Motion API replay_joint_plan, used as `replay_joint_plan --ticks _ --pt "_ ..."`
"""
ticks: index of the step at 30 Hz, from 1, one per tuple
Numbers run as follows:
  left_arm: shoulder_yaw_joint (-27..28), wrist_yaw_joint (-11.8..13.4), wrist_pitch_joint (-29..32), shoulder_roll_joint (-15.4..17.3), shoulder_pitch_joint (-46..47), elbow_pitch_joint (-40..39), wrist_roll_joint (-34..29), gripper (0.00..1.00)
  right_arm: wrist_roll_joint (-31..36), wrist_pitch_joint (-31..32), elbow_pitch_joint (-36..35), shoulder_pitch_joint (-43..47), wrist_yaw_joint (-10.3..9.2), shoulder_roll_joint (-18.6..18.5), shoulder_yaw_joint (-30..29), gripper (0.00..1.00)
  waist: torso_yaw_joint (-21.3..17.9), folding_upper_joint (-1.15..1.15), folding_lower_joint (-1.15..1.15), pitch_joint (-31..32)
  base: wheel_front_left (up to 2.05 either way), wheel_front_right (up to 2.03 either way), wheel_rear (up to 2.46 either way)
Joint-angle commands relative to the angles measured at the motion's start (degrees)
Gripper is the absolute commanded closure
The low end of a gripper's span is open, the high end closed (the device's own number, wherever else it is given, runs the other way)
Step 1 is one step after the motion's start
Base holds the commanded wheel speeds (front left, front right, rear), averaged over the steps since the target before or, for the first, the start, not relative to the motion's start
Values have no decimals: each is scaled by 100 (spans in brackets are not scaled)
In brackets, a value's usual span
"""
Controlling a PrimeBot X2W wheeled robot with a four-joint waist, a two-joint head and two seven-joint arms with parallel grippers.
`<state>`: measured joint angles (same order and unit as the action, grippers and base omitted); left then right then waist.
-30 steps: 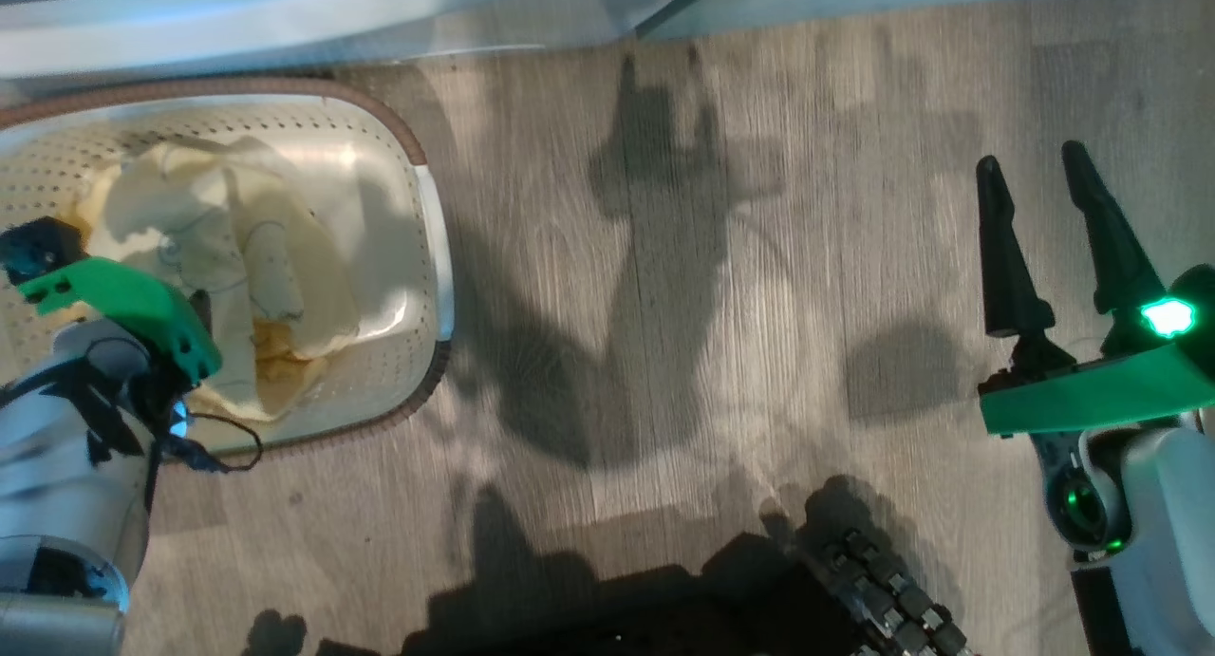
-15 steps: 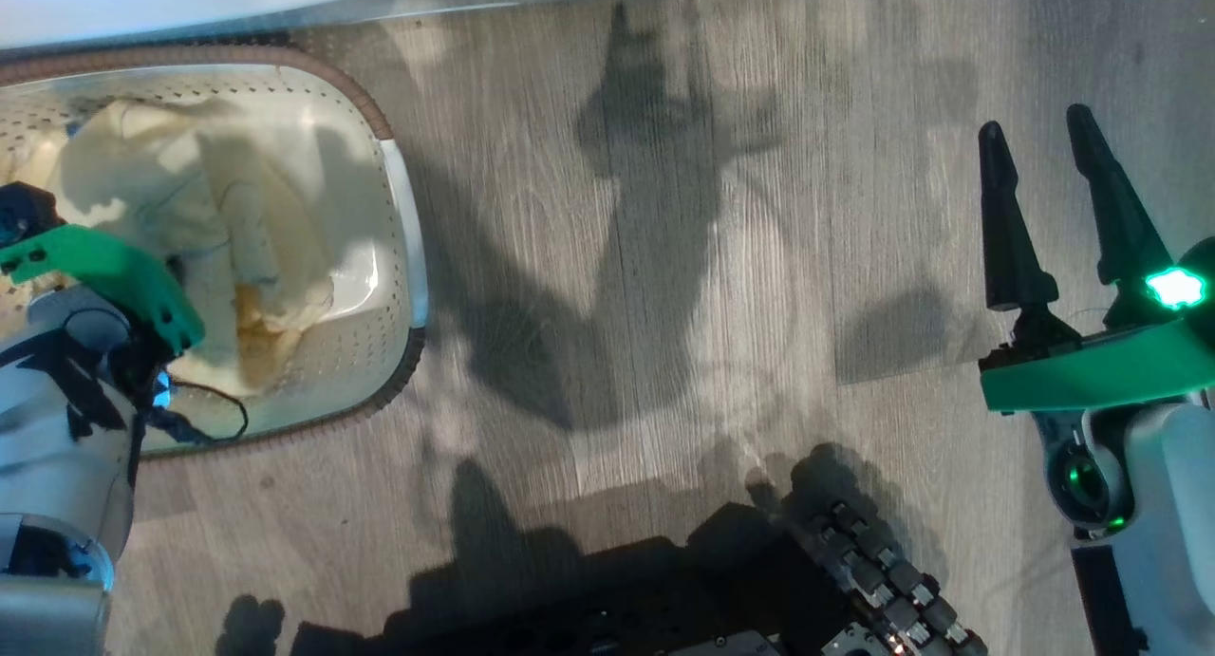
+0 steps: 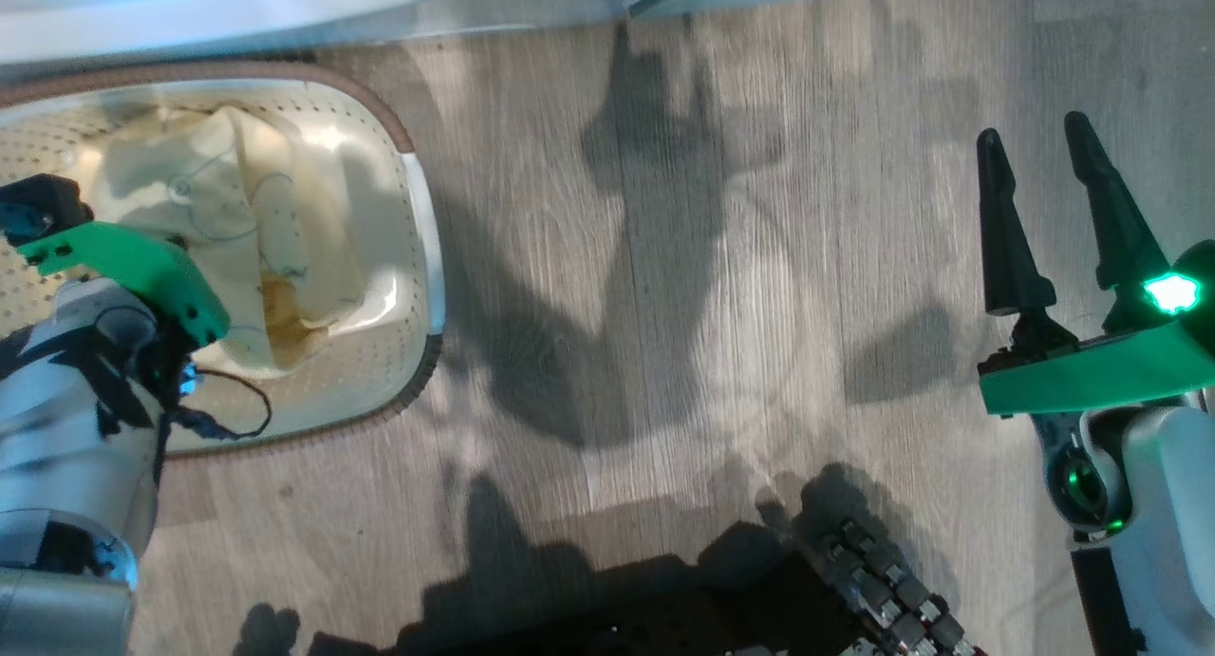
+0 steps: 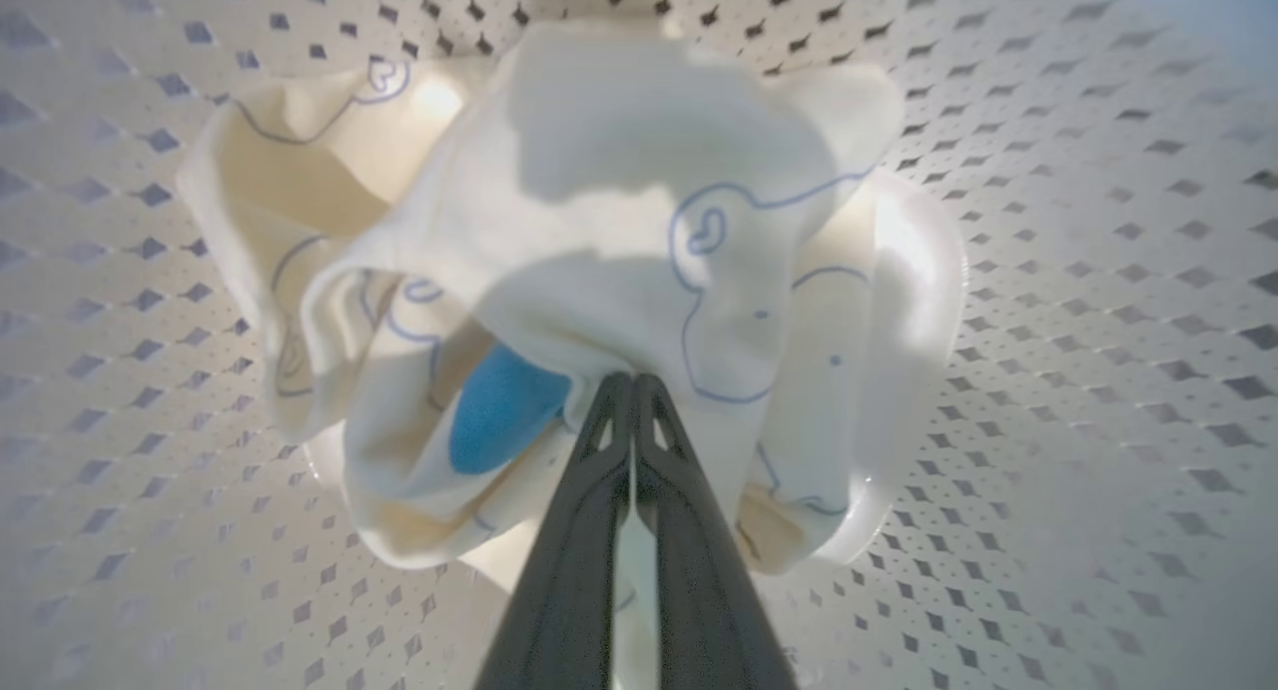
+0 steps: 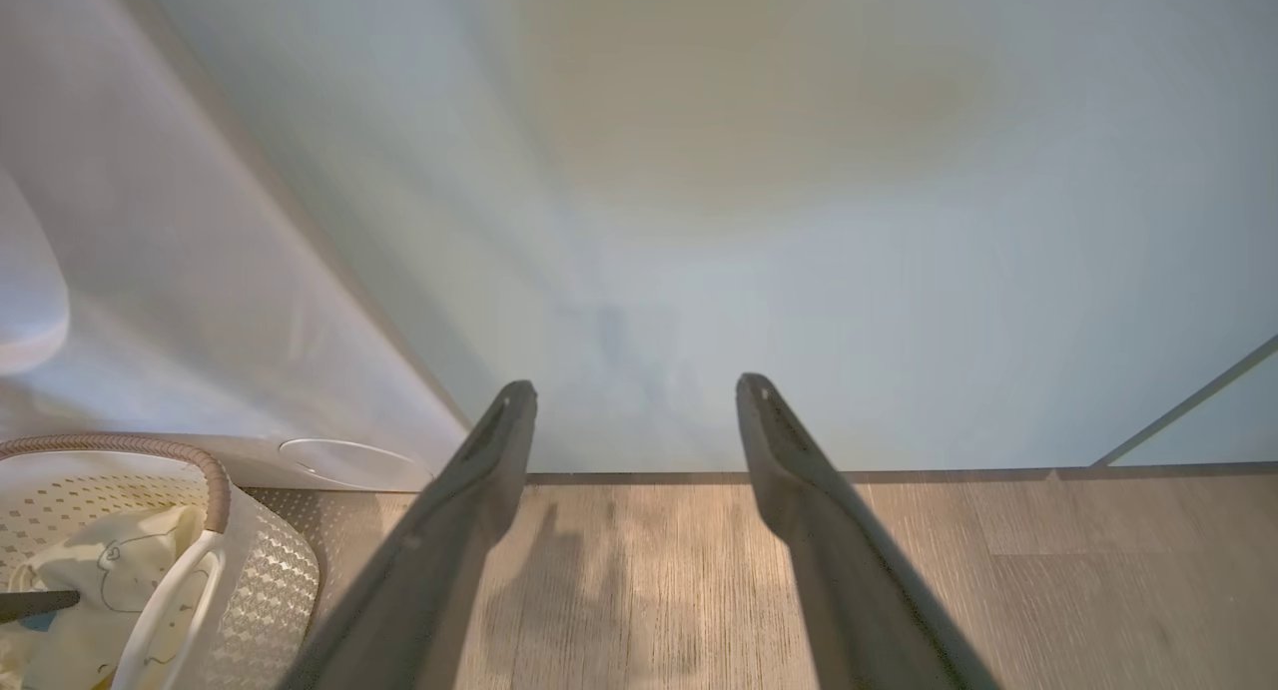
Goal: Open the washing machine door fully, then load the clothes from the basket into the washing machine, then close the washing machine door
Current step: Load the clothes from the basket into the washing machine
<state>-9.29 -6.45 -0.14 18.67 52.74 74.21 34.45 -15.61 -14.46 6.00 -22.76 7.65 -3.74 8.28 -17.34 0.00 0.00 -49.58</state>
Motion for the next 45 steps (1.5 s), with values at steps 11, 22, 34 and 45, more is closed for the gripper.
replay_joint_plan --ticks 11,22,34,45 --pt "-285 -101 -750 -102 -807 -437 337 100 -45 -54 47 374 -16 -108 123 0 183 0 0 930 0 0 0" --pt "-972 -102 -1168 -140 -1568 -1127 933 100 -121 -54 212 634 -16 -179 156 0 391 0 0 1826 0 0 0" --pt "-1427 -103 -1477 144 -2222 -1799 1396 100 -215 -54 356 1066 -16 -228 124 0 590 0 0 2849 0 0 0" --pt "-440 -103 -1485 334 -3079 -3362 705 100 -279 -54 444 1429 -16 -225 81 0 724 0 0 3627 0 0 0"
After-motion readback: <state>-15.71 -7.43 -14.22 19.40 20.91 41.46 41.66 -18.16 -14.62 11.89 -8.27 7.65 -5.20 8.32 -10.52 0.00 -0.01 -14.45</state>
